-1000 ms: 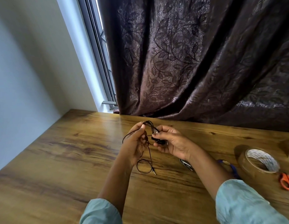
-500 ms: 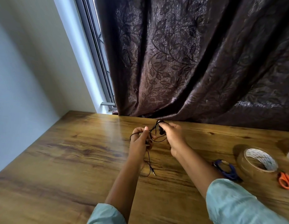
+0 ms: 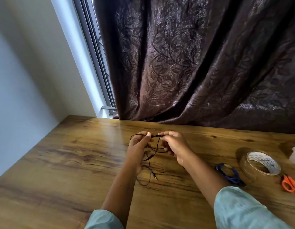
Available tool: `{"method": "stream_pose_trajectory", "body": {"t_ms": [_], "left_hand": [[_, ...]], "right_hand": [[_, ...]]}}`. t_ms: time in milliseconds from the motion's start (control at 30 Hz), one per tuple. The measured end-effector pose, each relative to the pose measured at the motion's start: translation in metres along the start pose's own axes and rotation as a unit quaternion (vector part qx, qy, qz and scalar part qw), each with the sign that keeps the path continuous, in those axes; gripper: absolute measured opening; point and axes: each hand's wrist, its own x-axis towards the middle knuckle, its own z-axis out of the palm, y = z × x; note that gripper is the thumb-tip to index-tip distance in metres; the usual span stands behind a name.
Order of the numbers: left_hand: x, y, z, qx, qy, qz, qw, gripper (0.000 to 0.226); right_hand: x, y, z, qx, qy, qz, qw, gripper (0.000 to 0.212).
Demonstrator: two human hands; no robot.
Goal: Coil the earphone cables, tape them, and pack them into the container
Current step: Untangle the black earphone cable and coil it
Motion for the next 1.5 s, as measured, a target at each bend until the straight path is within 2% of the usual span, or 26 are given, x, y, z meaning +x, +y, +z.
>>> {"method": "stream_pose_trajectory", "body": {"t_ms": [200, 367, 433, 500, 567, 667, 733, 800, 867, 933, 1000, 1067, 1133, 1233, 1300, 1367, 1500], "left_hand": [[0.002, 0.004, 0.005, 0.072, -0.017, 0.050, 0.996, 0.026], [0.004, 0.011, 0.008, 0.159, -0.011, 0.080, 0.984, 0.031], [0.007, 0.014, 0.006, 0.201, -0.002, 0.107, 0.974, 0.033], [0.012, 0.017, 0.002, 0.196, 0.021, 0.125, 0.972, 0.034], [0.012, 0.024, -0.001, 0.128, 0.049, 0.118, 0.984, 0.035], [0.009, 0.039, -0.006, -0.068, 0.036, 0.073, 0.994, 0.034], [0.011, 0.049, -0.011, -0.191, 0.036, 0.053, 0.980, 0.033], [0.015, 0.056, -0.016, -0.291, 0.052, 0.036, 0.955, 0.028], [0.017, 0.057, -0.021, -0.320, 0.065, 0.011, 0.945, 0.024], [0.017, 0.055, -0.025, -0.320, 0.061, 0.000, 0.945, 0.026], [0.017, 0.052, -0.025, -0.316, 0.033, 0.011, 0.948, 0.030], [0.014, 0.048, -0.022, -0.295, -0.020, 0.018, 0.955, 0.031], [0.010, 0.045, -0.018, -0.257, -0.066, 0.016, 0.964, 0.034], [0.004, 0.044, -0.008, -0.181, -0.091, 0.010, 0.979, 0.036], [0.002, 0.045, -0.004, -0.165, -0.089, 0.012, 0.982, 0.035], [0.000, 0.048, -0.002, -0.144, -0.071, 0.025, 0.987, 0.034], [-0.003, 0.048, -0.008, -0.100, -0.041, 0.051, 0.993, 0.034]], "right_hand": [[-0.003, 0.000, 0.002, -0.019, -0.108, -0.001, 0.994, 0.014], [-0.007, -0.001, -0.001, -0.089, -0.141, -0.032, 0.985, 0.017], [-0.005, 0.001, -0.002, -0.116, -0.143, -0.021, 0.983, 0.017], [-0.003, 0.004, -0.003, -0.129, -0.134, 0.004, 0.982, 0.018], [-0.001, 0.009, -0.006, -0.151, -0.135, 0.030, 0.979, 0.021], [0.006, 0.020, -0.009, -0.232, -0.112, 0.017, 0.966, 0.017], [0.011, 0.027, -0.013, -0.322, -0.048, -0.008, 0.946, 0.019], [0.014, 0.029, -0.017, -0.389, -0.021, -0.016, 0.921, 0.014], [0.015, 0.027, -0.019, -0.422, -0.053, -0.007, 0.905, 0.013], [0.013, 0.024, -0.019, -0.432, -0.094, 0.005, 0.897, 0.021], [0.010, 0.022, -0.015, -0.407, -0.111, -0.025, 0.906, 0.034], [0.005, 0.017, -0.008, -0.294, -0.109, -0.097, 0.945, 0.043], [-0.003, 0.005, 0.001, -0.142, -0.112, -0.162, 0.970, 0.038], [-0.015, -0.017, 0.013, -0.004, -0.170, -0.213, 0.962, 0.025], [-0.019, -0.023, 0.017, -0.013, -0.204, -0.240, 0.949, 0.017], [-0.017, -0.020, 0.018, -0.063, -0.201, -0.264, 0.941, 0.011], [-0.008, -0.010, 0.014, -0.074, -0.112, -0.238, 0.962, 0.013]]}}
